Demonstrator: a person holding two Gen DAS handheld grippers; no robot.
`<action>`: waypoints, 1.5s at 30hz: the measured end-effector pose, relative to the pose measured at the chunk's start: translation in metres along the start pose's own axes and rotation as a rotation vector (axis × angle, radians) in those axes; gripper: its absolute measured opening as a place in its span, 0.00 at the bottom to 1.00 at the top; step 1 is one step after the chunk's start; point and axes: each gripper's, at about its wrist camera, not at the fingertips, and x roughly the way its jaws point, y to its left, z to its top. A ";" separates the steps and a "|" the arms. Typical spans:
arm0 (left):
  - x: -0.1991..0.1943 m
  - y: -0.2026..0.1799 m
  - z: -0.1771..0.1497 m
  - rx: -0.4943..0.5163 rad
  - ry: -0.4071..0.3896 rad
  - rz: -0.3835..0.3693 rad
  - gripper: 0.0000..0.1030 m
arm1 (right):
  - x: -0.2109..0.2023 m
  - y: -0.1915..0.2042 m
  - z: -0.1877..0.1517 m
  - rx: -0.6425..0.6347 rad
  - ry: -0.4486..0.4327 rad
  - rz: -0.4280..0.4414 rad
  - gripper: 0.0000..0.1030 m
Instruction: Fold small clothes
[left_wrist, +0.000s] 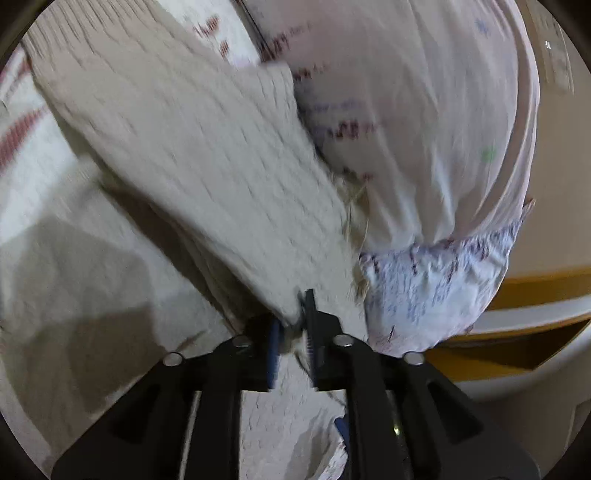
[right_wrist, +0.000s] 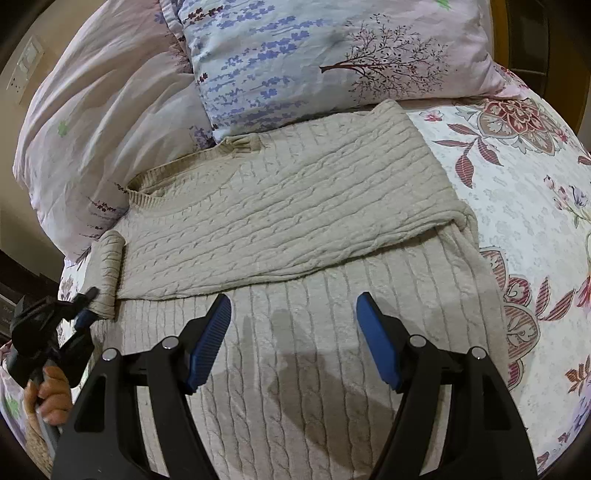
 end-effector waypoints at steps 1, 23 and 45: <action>-0.008 0.004 0.006 -0.026 -0.030 0.004 0.29 | 0.000 0.000 0.000 -0.001 -0.001 0.002 0.68; -0.057 -0.004 0.056 -0.084 -0.217 -0.138 0.09 | -0.004 -0.001 0.003 -0.014 -0.008 0.013 0.68; 0.137 -0.143 -0.189 1.283 0.343 0.324 0.70 | -0.036 -0.053 0.018 0.084 -0.033 -0.047 0.68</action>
